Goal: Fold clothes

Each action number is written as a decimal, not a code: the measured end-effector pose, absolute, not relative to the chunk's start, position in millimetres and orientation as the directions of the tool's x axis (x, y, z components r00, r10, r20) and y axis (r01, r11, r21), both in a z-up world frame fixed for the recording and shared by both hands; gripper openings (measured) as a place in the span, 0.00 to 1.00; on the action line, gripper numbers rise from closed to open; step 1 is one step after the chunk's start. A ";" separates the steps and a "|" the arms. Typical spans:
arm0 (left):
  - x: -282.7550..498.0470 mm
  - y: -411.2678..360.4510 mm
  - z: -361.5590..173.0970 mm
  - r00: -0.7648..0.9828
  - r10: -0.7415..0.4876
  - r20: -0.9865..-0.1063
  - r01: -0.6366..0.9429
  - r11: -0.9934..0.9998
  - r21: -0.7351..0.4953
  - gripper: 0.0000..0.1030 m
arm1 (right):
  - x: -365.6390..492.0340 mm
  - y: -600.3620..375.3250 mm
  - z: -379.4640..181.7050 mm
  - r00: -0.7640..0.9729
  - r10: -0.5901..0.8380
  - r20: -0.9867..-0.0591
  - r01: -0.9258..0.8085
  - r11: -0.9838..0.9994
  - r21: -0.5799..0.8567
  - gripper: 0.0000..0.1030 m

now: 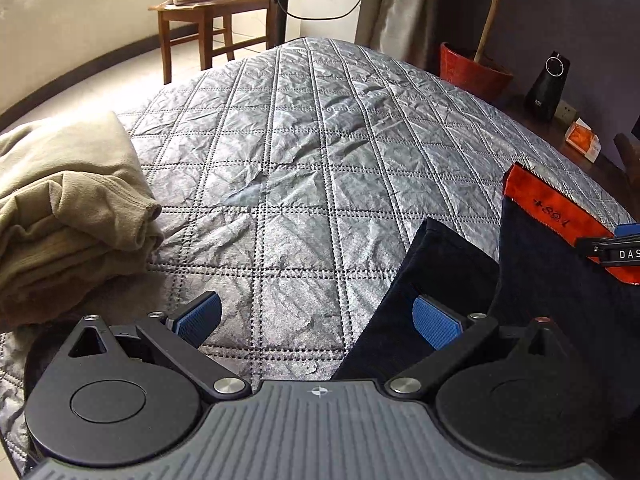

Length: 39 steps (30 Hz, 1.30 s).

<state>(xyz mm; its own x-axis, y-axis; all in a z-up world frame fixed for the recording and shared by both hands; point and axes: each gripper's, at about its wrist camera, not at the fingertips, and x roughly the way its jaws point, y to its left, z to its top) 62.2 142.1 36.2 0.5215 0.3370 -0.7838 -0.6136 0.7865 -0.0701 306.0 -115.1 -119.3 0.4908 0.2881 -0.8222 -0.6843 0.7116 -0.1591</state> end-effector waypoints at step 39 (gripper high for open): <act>26.1 168.2 85.4 0.561 0.614 -0.555 -0.772 0.629 -0.085 1.00 | 14.9 -114.8 -83.9 0.518 0.407 -0.753 -0.574 0.818 0.047 0.04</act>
<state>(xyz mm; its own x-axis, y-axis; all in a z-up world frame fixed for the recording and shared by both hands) 26.1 168.2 85.4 0.5609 0.6139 -0.5554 -0.7725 0.6294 -0.0846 14.9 -114.8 -84.0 0.5176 0.4067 -0.7528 -0.5736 0.8178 0.0474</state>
